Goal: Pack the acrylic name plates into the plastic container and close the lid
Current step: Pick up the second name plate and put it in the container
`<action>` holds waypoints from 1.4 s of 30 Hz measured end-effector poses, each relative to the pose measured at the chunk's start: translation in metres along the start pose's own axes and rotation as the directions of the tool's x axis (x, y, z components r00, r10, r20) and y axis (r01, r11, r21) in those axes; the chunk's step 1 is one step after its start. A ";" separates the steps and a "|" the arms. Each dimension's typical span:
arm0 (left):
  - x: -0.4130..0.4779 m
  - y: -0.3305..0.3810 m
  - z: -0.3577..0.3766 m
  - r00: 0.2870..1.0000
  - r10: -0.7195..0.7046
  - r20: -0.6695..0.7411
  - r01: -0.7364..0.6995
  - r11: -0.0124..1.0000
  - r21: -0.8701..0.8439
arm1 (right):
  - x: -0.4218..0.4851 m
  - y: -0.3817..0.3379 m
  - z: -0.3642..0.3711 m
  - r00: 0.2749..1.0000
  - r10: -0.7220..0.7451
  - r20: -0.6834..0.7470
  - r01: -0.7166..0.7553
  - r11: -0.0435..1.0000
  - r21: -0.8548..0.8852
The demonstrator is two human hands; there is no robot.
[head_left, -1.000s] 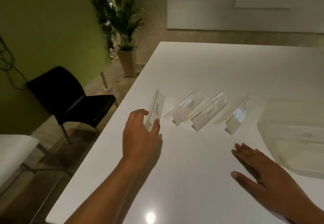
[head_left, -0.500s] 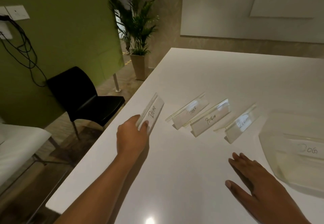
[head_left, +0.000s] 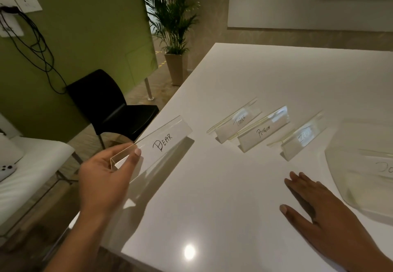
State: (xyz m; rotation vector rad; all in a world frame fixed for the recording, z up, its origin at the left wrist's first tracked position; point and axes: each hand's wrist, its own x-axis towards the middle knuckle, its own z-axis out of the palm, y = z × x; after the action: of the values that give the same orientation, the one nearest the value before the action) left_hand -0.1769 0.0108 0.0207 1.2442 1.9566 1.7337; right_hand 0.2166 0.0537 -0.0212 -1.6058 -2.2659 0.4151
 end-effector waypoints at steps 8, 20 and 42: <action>-0.016 0.013 -0.012 0.924 -0.017 0.382 0.058 0.994 -0.095 | -0.005 -0.015 -0.013 0.995 0.001 -0.100 0.026 0.963 0.269; -0.036 0.035 0.025 0.740 0.092 0.666 0.100 0.964 -0.244 | -0.026 -0.022 -0.023 0.992 0.075 0.098 -0.121 0.447 0.886; -0.053 0.111 0.113 0.711 0.171 0.682 0.355 0.750 -0.558 | -0.043 -0.020 -0.073 0.891 0.330 -0.313 0.271 0.167 0.948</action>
State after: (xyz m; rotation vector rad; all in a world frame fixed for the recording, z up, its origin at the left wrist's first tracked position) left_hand -0.0215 0.0435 0.0732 1.2124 0.8169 1.3704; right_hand 0.2446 0.0096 0.0486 -0.7972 -0.9816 1.1085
